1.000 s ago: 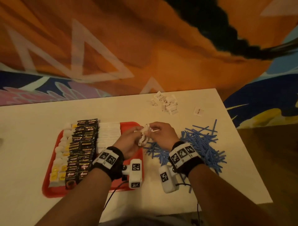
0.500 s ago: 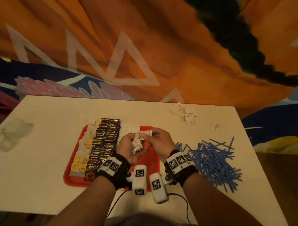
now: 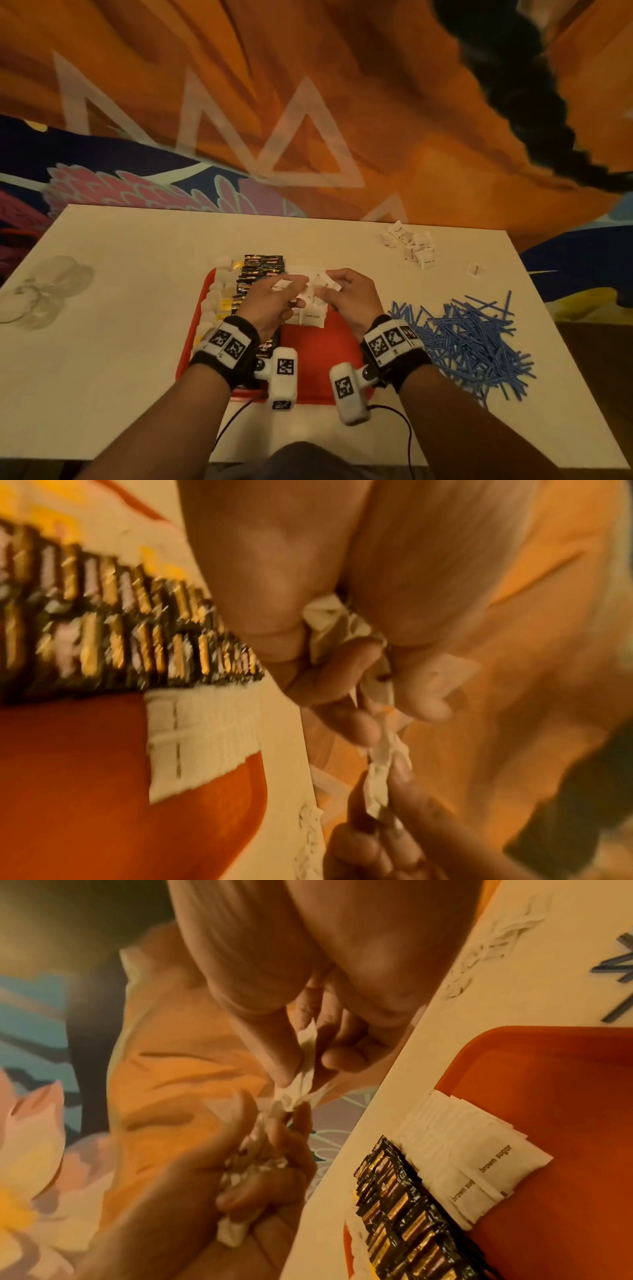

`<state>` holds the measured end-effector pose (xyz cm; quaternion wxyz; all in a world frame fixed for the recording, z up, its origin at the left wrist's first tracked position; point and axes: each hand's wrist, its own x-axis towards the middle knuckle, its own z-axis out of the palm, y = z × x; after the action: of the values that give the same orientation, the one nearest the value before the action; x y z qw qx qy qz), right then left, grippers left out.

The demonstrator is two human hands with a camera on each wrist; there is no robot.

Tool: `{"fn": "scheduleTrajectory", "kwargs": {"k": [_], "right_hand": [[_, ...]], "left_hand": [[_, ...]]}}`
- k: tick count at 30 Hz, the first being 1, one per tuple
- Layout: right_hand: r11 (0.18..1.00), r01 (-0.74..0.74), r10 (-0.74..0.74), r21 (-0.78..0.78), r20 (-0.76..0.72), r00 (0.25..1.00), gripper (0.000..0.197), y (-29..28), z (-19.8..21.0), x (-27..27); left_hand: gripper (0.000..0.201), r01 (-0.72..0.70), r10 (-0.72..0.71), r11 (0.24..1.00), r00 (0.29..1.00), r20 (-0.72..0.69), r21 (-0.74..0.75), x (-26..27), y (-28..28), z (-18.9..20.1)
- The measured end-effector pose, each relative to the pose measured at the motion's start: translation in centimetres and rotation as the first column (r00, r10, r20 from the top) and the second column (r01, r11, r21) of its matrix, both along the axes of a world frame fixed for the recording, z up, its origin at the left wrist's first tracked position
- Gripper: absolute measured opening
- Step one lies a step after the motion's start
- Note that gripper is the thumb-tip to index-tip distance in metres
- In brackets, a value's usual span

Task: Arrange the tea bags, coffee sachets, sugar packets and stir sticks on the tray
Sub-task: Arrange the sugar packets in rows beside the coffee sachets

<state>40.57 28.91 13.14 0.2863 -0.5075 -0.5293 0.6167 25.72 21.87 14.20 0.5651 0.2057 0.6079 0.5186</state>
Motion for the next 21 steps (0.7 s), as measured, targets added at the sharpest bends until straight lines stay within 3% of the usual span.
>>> {"fn": "scheduleTrajectory", "kwargs": {"k": [3,7,11,17,21], "right_hand": [[0.999,-0.041,0.041,0.011,0.037,0.998,0.023,-0.7,-0.1,-1.5],[0.982,0.103,-0.121,-0.159,-0.11,0.987,0.005,-1.2,0.1,-2.6],[0.931,0.22,-0.293,-0.291,-0.236,0.927,0.006,-1.3,0.1,-3.2],[0.977,0.148,-0.168,-0.15,-0.129,0.977,0.004,-1.6,0.1,-3.5],[0.959,0.205,-0.243,-0.196,-0.198,0.95,0.014,-1.7,0.3,-3.5]], "left_hand": [[0.02,0.152,-0.148,0.988,0.975,-0.166,0.009,-0.9,-0.4,0.0],[0.024,0.084,-0.083,0.996,0.995,-0.049,0.002,-2.1,-1.0,0.0],[0.016,0.055,-0.055,0.998,0.998,0.009,0.038,-2.4,-1.7,0.0],[0.013,0.057,-0.056,0.997,0.998,-0.031,0.056,-2.6,-1.7,-0.3],[0.009,-0.077,0.075,0.995,0.997,0.031,0.065,-2.2,-1.5,-0.5]]}}
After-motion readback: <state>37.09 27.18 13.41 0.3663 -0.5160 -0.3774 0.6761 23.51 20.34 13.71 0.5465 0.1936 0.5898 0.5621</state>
